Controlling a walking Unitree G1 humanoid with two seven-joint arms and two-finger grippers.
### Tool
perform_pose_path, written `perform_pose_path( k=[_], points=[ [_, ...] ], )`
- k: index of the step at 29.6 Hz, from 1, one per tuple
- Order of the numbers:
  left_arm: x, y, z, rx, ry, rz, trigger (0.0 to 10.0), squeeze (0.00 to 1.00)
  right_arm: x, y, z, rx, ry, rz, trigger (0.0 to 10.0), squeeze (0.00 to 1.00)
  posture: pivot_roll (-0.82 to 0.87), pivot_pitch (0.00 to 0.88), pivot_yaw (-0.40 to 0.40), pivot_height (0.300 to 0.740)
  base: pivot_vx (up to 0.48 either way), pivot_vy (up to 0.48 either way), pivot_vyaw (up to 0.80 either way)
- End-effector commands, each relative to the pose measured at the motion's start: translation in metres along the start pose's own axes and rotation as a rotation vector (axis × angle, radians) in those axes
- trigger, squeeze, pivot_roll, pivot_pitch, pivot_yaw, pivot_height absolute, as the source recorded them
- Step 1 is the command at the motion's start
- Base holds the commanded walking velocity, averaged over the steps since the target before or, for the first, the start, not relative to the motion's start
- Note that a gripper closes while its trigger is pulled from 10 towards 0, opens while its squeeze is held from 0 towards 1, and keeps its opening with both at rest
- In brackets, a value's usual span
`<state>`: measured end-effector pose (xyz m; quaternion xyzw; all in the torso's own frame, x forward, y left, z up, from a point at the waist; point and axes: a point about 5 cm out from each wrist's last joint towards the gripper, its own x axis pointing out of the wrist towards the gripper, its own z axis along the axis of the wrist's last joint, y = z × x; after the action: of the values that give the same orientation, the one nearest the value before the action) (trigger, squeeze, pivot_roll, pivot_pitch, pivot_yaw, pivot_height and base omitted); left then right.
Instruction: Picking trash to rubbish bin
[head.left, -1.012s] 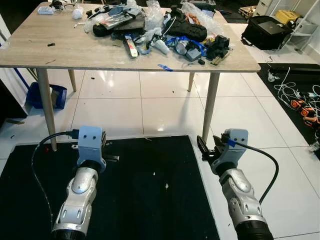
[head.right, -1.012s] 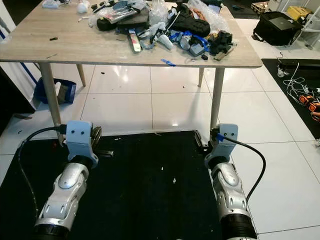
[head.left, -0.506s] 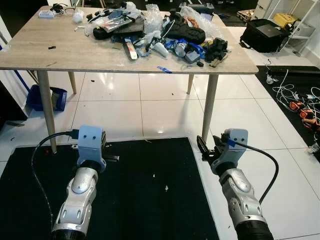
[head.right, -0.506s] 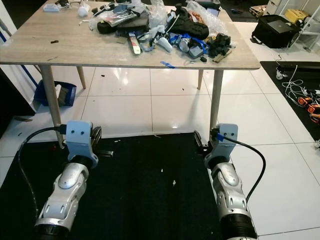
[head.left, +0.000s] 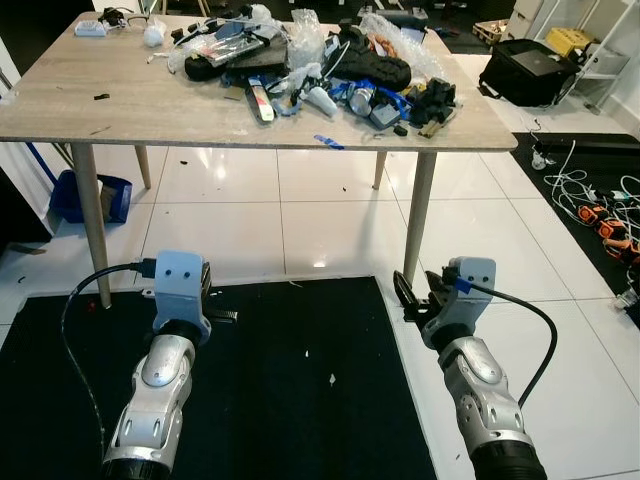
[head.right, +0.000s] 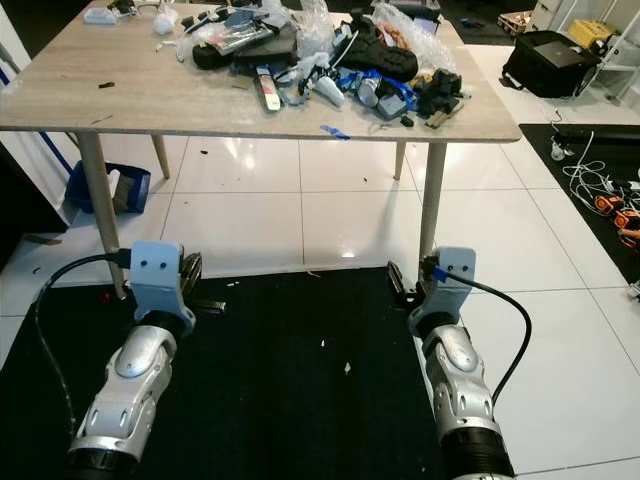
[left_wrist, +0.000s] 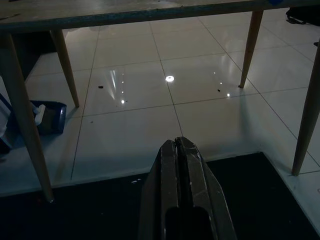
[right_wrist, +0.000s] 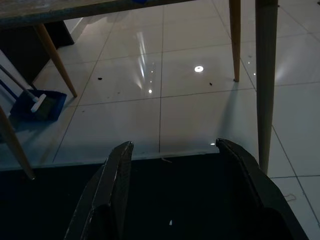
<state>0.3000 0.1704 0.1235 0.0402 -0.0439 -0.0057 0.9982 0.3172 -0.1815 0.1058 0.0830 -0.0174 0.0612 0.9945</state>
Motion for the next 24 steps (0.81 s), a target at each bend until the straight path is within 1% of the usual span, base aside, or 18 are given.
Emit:
perform_pose_path(
  k=[1, 24],
  points=[
    [-0.0020, 0.0003, -0.0027, 0.001, 0.008, -0.002, 10.0, 0.00, -0.0021, 0.0000, -0.0036, 0.006, 0.019, 0.003, 10.0, 0.00, 0.01, 0.144, -0.042, 0.740, 0.311, 0.000, 0.00],
    [-0.0021, -0.0008, -0.0027, -0.004, 0.009, 0.001, 10.0, 0.00, -0.0016, -0.0004, -0.0022, 0.002, 0.021, 0.007, 10.0, 0.00, 0.01, 0.151, -0.048, 0.740, 0.315, 0.000, 0.00]
  ],
)
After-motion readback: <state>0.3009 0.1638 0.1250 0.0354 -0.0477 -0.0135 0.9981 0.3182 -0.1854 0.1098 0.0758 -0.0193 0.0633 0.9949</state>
